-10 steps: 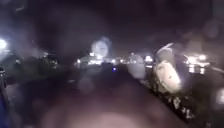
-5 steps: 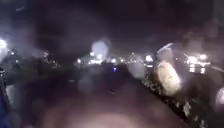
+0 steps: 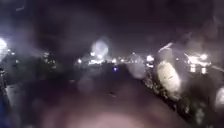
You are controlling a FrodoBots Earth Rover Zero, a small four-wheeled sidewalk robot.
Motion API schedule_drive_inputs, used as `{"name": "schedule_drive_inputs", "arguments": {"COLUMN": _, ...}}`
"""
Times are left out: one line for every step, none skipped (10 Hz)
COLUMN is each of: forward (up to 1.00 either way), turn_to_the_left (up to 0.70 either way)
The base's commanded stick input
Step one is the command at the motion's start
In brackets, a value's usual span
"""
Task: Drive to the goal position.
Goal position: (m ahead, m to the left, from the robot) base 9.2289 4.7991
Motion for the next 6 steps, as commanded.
{"name": "schedule_drive_inputs", "arguments": {"forward": 0.50, "turn_to_the_left": 0.03}}
{"name": "schedule_drive_inputs", "arguments": {"forward": 0.50, "turn_to_the_left": 0.00}}
{"name": "schedule_drive_inputs", "arguments": {"forward": 0.50, "turn_to_the_left": 0.00}}
{"name": "schedule_drive_inputs", "arguments": {"forward": 0.50, "turn_to_the_left": 0.00}}
{"name": "schedule_drive_inputs", "arguments": {"forward": 0.50, "turn_to_the_left": 0.00}}
{"name": "schedule_drive_inputs", "arguments": {"forward": 0.50, "turn_to_the_left": 0.00}}
